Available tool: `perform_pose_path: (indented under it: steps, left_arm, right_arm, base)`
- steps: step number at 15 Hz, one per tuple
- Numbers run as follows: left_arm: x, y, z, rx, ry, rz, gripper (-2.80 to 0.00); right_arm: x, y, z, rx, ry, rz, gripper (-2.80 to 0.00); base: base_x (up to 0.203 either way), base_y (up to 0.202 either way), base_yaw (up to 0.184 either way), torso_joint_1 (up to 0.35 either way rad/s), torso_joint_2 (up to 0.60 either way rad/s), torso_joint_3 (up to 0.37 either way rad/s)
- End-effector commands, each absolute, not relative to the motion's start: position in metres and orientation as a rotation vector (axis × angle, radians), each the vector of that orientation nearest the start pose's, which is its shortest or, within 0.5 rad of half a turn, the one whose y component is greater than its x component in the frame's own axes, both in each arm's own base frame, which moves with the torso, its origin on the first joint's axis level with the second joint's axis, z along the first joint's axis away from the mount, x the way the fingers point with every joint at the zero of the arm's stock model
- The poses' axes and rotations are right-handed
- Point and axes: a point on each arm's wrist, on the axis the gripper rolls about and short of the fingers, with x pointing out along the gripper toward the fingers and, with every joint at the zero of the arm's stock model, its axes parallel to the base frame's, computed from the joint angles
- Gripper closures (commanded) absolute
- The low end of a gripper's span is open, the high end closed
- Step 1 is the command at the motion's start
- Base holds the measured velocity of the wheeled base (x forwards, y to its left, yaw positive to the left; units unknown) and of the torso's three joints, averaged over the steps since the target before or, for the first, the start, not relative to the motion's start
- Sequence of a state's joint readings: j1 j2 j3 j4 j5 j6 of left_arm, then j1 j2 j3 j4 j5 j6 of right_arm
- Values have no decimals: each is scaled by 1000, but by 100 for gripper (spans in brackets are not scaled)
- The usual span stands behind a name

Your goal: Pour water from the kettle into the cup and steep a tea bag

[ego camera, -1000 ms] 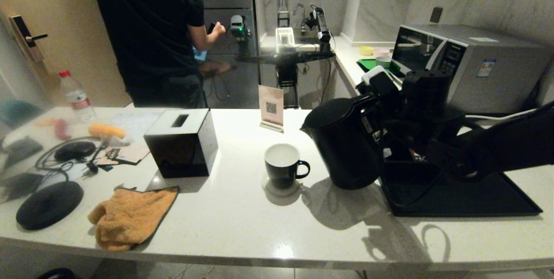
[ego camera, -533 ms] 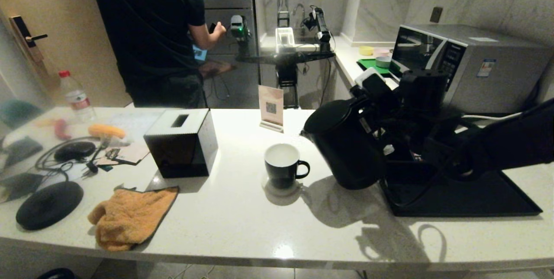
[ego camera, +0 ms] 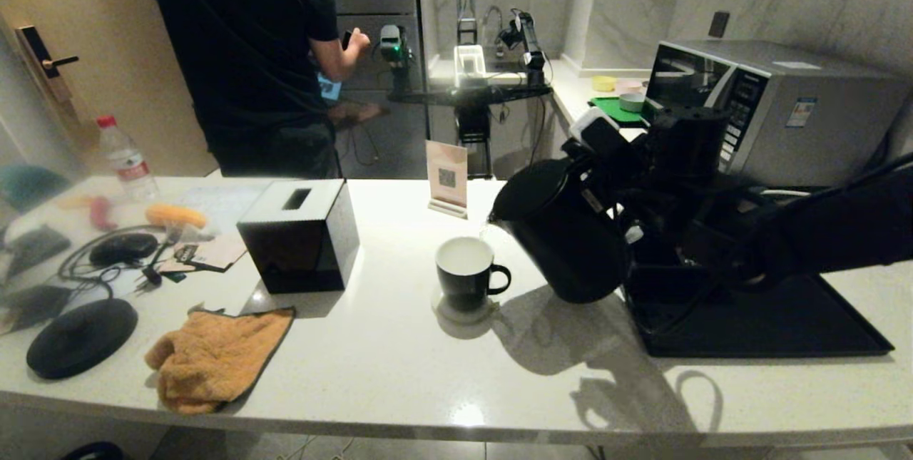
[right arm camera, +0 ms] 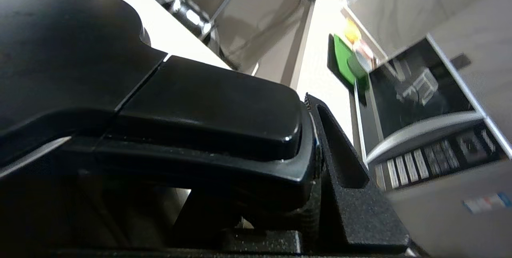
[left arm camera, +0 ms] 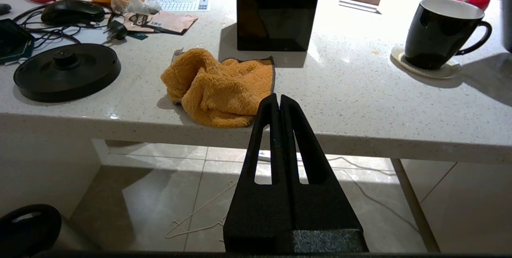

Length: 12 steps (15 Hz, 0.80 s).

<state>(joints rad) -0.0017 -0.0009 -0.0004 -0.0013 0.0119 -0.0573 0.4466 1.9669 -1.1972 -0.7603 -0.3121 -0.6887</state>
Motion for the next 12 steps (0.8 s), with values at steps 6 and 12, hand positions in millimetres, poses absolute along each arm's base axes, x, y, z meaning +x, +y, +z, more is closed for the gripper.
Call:
perform_pose_path:
  steps: [6, 12]
  left_arm:
    - [-23, 0, 76, -58, -2, 11, 0]
    - [-23, 0, 76, -58, -3, 11, 0]
  right_arm:
    - [361, 175, 204, -724, -47, 153, 0]
    - [362, 176, 202, -754, -44, 155, 0]
  base:
    - [0, 0, 0, 0, 0, 0]
    - [0, 0, 0, 0, 0, 0]
